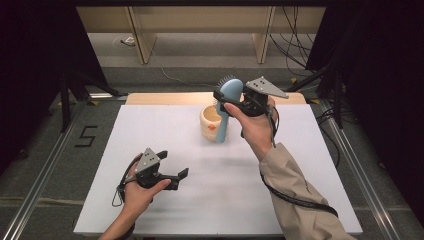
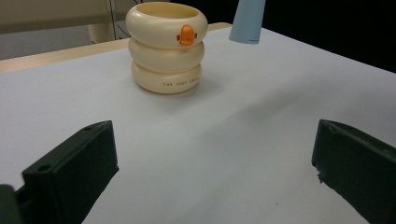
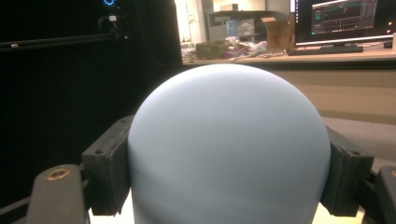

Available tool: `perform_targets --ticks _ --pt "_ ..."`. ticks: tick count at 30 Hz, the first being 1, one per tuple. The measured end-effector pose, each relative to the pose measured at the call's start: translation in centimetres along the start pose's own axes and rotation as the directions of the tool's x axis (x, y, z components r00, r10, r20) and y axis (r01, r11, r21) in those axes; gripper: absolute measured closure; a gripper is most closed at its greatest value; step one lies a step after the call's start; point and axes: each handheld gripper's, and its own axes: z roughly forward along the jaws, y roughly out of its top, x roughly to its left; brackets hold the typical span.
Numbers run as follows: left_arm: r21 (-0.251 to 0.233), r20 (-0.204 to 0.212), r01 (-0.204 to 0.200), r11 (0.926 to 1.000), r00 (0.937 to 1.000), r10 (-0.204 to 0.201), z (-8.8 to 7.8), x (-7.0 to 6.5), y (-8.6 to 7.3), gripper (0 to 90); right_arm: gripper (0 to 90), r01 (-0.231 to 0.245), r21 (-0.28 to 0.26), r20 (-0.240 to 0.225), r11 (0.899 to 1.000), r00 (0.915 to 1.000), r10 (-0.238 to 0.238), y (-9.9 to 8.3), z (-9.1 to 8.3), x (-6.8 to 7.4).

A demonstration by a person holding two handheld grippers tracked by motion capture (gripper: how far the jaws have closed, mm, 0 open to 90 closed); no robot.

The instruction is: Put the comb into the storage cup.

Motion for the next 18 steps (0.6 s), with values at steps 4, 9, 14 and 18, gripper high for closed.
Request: perform_targets --ticks 4,9,14,18 --pt "0.000 -0.003 0.001 1.0000 1.0000 -0.001 0.03 0.02 -0.02 0.0 20.8 -0.003 -0.005 0.004 1.000 1.0000 0.003 0.19 0.03 -0.13" --pt "-0.002 -0.004 0.003 1.0000 1.0000 -0.003 0.02 0.03 0.00 0.0 20.8 -0.005 -0.009 0.008 1.000 1.0000 0.005 0.41 0.10 -0.35" --pt "-0.002 -0.005 0.002 1.0000 1.0000 -0.002 0.04 0.03 -0.03 0.0 20.8 -0.006 -0.018 0.014 1.000 0.9999 0.007 0.56 0.12 -0.53" --pt "-0.003 -0.005 0.003 1.0000 1.0000 -0.003 0.04 0.02 -0.01 0.0 20.8 -0.010 -0.024 0.020 1.000 0.9997 0.011 0.70 0.18 -0.64"
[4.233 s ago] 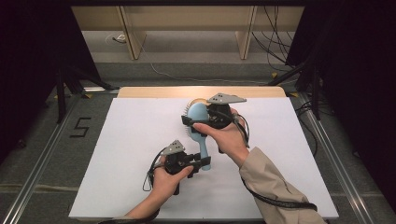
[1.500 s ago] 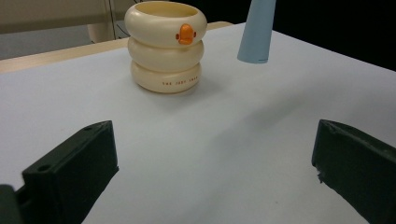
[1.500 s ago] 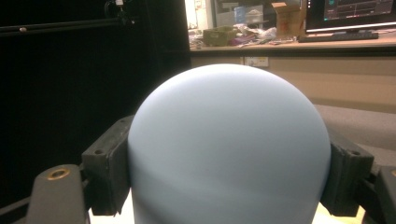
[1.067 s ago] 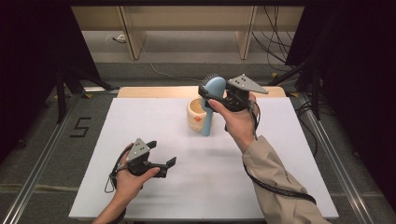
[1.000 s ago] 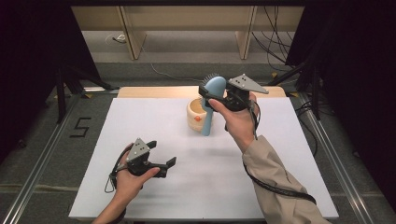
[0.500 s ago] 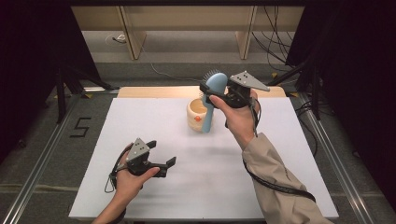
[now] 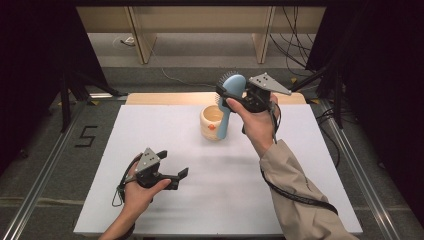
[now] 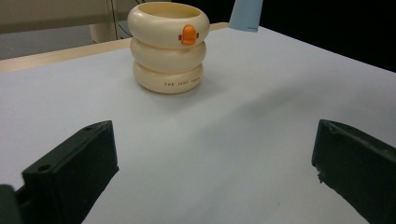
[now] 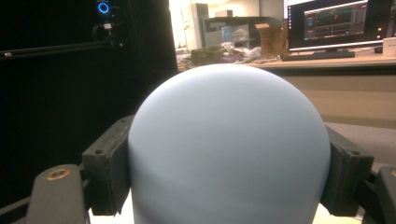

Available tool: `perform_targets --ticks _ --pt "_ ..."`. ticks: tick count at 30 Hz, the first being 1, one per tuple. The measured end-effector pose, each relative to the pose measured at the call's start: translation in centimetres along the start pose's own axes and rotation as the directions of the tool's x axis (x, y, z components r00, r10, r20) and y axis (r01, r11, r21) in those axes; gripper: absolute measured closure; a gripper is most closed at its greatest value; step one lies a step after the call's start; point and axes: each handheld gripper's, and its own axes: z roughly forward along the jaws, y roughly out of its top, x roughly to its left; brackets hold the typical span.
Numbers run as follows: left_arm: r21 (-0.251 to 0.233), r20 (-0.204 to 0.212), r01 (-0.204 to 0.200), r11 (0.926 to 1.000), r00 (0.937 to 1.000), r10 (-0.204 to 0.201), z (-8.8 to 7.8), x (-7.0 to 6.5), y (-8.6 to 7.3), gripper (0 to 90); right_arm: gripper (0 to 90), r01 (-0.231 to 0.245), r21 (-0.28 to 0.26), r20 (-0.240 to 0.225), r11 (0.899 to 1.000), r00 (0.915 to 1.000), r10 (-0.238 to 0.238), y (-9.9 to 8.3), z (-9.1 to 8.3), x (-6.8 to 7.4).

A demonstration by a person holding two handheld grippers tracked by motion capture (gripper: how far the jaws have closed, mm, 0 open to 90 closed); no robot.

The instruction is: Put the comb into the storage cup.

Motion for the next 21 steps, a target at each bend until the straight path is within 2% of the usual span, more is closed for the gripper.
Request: perform_targets --ticks 21 --pt "0.000 -0.002 0.001 1.0000 1.0000 -0.001 -0.01 0.00 0.04 0.0 20.8 -0.021 -0.017 0.025 1.000 0.9995 0.021 0.40 0.65 -0.79"
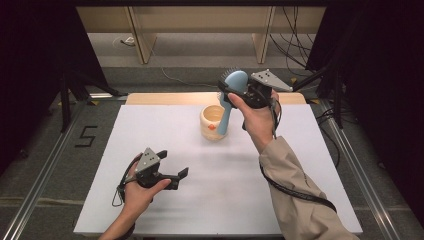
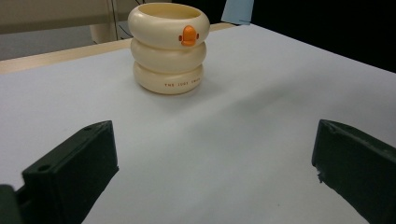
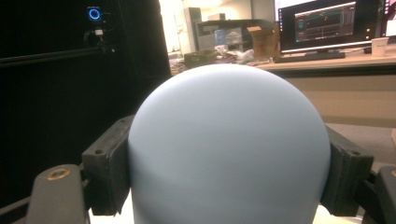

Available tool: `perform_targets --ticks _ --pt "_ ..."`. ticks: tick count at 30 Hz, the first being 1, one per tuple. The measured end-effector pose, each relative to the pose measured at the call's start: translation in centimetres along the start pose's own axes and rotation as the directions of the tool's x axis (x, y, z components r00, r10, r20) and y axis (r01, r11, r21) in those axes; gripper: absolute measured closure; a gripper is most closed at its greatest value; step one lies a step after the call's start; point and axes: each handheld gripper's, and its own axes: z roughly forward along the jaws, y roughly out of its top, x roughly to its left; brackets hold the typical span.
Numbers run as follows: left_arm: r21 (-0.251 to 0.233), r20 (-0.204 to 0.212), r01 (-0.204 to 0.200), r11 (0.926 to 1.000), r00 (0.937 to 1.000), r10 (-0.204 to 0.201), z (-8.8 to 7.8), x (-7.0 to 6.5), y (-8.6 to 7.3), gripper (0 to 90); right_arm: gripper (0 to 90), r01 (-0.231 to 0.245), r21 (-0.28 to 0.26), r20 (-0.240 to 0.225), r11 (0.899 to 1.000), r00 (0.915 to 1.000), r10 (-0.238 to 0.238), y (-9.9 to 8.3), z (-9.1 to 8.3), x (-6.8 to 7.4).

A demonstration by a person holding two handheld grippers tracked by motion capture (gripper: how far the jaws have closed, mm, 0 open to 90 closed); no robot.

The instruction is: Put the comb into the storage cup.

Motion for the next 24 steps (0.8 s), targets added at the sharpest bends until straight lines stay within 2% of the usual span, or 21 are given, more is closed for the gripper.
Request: perform_targets --ticks 15,24 --pt "-0.004 0.005 0.003 1.0000 1.0000 -0.003 0.09 -0.05 -0.04 0.0 20.8 -0.007 -0.017 0.025 1.000 0.9997 0.008 0.85 0.47 -0.41" --pt "-0.003 0.004 0.004 1.0000 1.0000 -0.004 0.12 -0.08 -0.04 0.0 20.8 -0.008 -0.020 0.024 1.000 0.9997 0.008 0.87 0.89 -0.53"
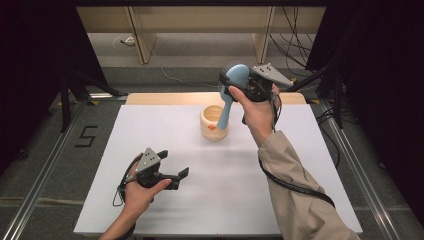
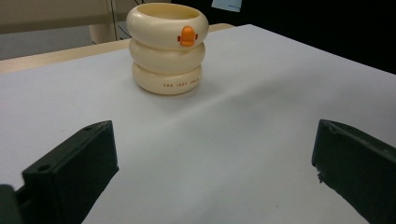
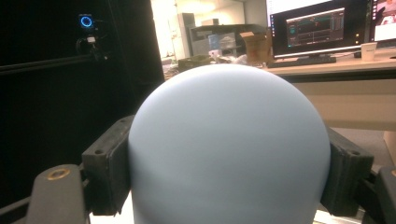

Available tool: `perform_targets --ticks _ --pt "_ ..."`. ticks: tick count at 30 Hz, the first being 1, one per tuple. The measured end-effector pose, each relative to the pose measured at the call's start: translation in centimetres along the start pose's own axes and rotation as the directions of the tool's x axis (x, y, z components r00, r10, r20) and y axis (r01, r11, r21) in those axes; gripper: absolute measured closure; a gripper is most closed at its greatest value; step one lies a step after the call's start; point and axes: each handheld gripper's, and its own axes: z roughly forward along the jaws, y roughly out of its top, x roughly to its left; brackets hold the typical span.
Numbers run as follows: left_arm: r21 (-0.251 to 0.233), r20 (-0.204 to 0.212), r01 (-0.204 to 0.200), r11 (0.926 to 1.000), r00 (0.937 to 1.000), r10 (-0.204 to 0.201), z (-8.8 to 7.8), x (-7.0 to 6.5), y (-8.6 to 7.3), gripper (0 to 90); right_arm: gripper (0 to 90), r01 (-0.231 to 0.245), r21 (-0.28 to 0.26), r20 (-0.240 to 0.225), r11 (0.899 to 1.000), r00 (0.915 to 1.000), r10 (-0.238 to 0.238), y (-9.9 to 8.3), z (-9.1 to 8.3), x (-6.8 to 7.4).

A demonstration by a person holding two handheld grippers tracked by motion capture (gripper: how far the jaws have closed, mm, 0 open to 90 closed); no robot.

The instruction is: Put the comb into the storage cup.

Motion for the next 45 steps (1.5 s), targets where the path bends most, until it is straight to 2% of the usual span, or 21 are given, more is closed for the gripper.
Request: perform_targets --ticks 45 --pt "0.003 -0.001 -0.002 1.0000 1.0000 0.002 0.0 0.1 0.0 0.0 20.8 -0.005 -0.056 0.016 0.998 0.9999 0.006 0.2 1.5 -0.5"
